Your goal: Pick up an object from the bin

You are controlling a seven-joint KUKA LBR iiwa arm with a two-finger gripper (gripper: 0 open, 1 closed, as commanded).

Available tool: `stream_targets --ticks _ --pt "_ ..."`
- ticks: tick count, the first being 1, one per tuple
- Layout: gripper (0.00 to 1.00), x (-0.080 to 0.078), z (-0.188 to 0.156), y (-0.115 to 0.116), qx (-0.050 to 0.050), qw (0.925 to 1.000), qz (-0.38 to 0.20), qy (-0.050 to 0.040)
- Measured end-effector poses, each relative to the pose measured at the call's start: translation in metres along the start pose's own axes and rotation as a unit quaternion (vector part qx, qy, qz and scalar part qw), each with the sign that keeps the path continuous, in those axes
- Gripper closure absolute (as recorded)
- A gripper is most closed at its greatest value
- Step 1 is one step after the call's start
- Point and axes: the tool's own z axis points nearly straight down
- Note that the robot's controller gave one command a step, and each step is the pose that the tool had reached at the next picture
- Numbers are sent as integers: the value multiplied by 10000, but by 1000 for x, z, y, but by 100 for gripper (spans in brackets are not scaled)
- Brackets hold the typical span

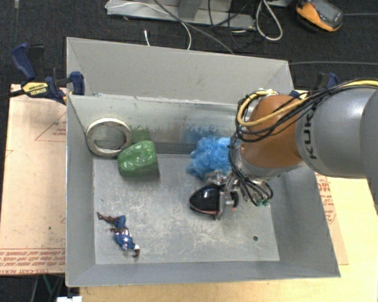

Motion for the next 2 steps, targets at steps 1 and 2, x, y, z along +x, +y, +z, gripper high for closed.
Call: stream_targets --ticks 1,2 --pt "100 0 0 0 0 10000 0 0" --pt "100 4 -14 1 -13 10000 1 59"
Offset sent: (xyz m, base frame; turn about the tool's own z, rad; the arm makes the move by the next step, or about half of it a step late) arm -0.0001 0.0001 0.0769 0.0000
